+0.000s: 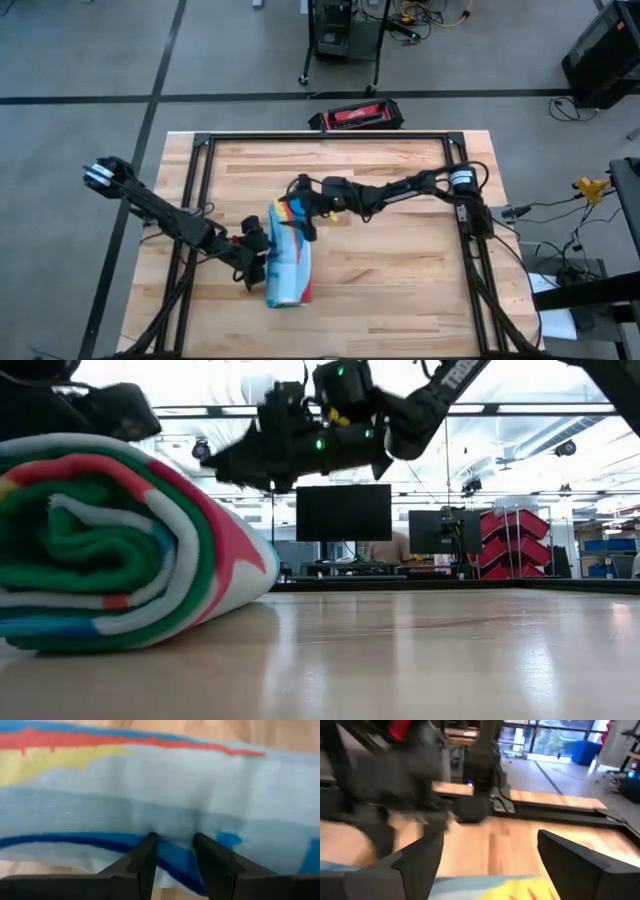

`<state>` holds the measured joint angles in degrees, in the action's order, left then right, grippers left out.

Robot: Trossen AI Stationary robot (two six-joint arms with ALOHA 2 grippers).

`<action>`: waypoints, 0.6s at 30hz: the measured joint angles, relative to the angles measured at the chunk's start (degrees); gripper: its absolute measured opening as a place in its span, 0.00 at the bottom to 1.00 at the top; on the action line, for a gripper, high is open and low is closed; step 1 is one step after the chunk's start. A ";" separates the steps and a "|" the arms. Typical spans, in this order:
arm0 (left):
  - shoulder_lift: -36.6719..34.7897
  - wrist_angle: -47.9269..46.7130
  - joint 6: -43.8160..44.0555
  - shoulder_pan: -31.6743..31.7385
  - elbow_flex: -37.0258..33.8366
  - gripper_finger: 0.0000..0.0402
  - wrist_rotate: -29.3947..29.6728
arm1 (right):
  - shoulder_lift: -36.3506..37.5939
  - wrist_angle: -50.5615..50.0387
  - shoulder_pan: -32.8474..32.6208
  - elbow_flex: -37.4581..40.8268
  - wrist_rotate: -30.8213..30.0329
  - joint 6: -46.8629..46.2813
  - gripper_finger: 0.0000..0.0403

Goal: Roll towel
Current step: Roll the green towel

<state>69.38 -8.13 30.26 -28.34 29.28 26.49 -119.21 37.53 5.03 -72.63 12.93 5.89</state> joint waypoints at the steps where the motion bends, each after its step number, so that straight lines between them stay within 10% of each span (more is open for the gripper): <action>1: -0.03 0.00 -0.31 0.00 0.11 0.30 0.38 | -0.75 0.07 0.12 -0.41 0.96 -0.27 0.72; 18: 3.84 2.81 -3.63 -4.37 9.05 0.30 3.22 | -4.67 4.16 1.21 -0.47 0.57 1.05 0.28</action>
<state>73.23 -5.32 26.63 -32.70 38.33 29.71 -123.87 41.69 6.24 -73.10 13.50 6.94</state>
